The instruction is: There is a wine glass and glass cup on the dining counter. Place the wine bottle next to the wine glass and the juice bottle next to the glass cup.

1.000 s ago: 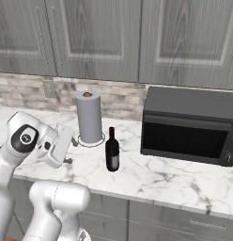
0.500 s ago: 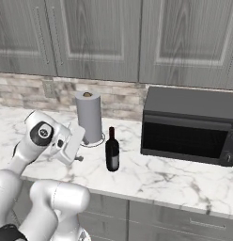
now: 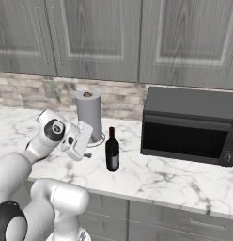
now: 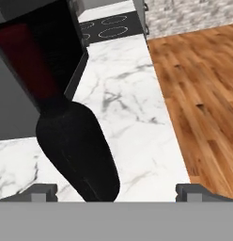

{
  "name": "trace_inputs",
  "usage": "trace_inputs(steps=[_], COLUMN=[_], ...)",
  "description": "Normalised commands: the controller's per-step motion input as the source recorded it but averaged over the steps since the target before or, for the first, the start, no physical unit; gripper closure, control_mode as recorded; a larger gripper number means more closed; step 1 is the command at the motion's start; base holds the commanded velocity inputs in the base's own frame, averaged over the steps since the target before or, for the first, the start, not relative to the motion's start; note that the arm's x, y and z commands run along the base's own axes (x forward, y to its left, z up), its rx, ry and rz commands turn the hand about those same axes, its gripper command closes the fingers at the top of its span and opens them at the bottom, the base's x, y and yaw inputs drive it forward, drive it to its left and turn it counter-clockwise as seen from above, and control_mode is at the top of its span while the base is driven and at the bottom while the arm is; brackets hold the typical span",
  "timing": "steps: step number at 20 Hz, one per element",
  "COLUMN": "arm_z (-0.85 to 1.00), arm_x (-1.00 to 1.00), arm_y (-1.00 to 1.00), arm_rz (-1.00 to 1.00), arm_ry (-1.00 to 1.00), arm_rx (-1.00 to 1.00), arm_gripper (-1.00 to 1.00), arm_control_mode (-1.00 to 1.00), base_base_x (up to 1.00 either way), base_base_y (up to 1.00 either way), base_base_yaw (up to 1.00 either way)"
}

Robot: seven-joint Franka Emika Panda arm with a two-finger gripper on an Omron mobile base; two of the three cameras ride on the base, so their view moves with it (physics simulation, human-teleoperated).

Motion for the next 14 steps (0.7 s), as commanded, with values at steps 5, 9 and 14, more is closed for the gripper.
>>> trace_inputs(steps=[5,9,14], arm_z=[-0.1,-0.12,-0.13], arm_x=[0.26,0.24,0.08], arm_y=[-0.16,-0.19,-0.21], arm_rz=[0.0,0.0,0.0], arm_ry=[0.0,0.0,0.0], arm_rx=[0.0,0.0,0.0], arm_gripper=[-1.0,-1.0,-1.0], arm_control_mode=[-1.0,-1.0,-1.0], base_base_x=[0.0,0.0,0.0], base_base_y=[0.0,0.0,0.0], base_base_yaw=[0.0,0.0,0.0])
